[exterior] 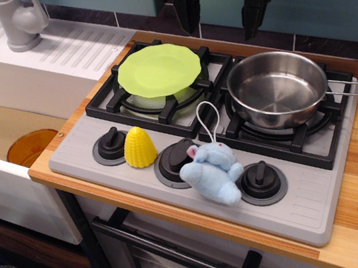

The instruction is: End effector reaching stuffedhippo

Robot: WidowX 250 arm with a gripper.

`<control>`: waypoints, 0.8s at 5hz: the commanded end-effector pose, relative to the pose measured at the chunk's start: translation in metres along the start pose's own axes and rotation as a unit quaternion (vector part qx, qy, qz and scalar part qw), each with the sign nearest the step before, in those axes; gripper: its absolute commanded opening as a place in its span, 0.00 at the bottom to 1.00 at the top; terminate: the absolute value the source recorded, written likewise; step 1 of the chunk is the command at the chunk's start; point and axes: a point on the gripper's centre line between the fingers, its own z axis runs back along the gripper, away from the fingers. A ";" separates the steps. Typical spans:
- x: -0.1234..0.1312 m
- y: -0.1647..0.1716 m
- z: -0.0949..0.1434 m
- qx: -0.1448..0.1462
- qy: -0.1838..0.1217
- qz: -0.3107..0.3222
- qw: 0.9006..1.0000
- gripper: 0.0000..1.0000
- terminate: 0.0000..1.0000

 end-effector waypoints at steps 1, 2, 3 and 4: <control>0.000 0.000 0.000 0.000 0.000 0.000 1.000 1.00 0.00; -0.016 -0.008 -0.005 0.013 -0.016 0.009 1.000 1.00 0.00; -0.029 -0.011 -0.011 0.007 -0.024 -0.004 1.000 1.00 0.00; -0.044 -0.014 -0.016 0.018 -0.033 -0.004 0.999 1.00 0.00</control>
